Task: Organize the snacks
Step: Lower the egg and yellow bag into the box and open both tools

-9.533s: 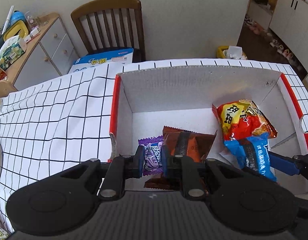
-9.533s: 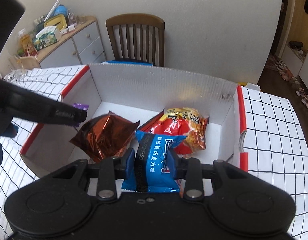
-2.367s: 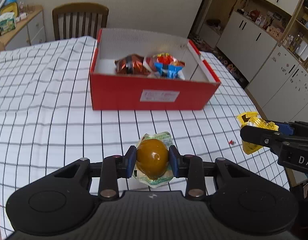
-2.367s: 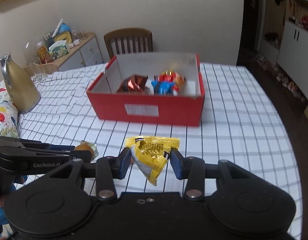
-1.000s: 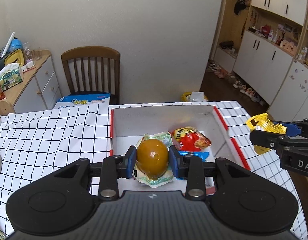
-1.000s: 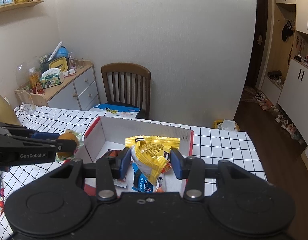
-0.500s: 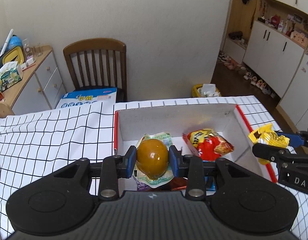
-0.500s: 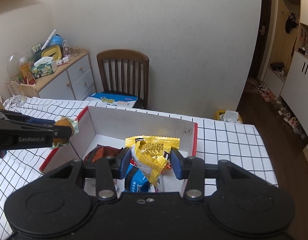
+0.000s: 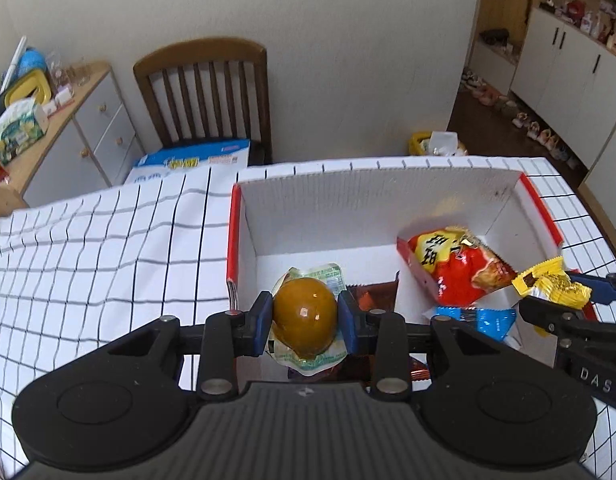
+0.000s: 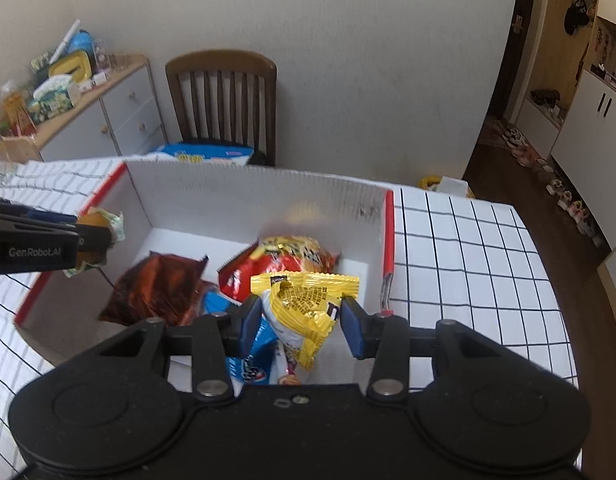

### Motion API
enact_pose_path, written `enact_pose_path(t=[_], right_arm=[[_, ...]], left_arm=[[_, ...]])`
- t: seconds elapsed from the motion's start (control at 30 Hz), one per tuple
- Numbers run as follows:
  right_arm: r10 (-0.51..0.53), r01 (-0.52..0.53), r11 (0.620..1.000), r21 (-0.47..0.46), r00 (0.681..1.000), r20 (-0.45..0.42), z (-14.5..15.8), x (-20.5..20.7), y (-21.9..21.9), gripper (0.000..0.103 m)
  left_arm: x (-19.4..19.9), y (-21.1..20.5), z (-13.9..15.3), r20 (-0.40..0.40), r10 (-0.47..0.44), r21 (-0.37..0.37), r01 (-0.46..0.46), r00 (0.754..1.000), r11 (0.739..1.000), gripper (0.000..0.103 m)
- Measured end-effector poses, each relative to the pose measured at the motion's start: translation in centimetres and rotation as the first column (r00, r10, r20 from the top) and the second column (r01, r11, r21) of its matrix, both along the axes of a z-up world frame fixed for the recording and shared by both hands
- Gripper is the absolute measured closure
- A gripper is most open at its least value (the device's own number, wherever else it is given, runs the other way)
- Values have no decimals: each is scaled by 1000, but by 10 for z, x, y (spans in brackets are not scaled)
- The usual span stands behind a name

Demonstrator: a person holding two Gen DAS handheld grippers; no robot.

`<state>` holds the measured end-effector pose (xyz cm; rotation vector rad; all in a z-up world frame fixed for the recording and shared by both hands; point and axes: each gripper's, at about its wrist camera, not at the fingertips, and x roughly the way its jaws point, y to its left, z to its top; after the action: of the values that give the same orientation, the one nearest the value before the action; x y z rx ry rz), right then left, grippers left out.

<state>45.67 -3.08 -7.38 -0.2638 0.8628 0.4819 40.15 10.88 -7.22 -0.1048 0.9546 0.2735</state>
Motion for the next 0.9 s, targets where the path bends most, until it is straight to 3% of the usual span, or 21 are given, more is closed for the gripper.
enact_pose_path(t=[0.53,0.73,0.9], right_arm=[[-11,9,999,-32,999,-45,-20,-2,4,60],[-9,8,1000,-18,999,-41,-14,-9,0,60],[-2,2,1000,5,999,-51,-6,-16,-4,59]], left_arm=[[0,-3,-20,-41,-8,42,9,999,999,68],[-6,5,-18,-41,7,16,-7,999,1000,66],[-17,3,-5,-1,5,-4,-5,1000,1000,50]])
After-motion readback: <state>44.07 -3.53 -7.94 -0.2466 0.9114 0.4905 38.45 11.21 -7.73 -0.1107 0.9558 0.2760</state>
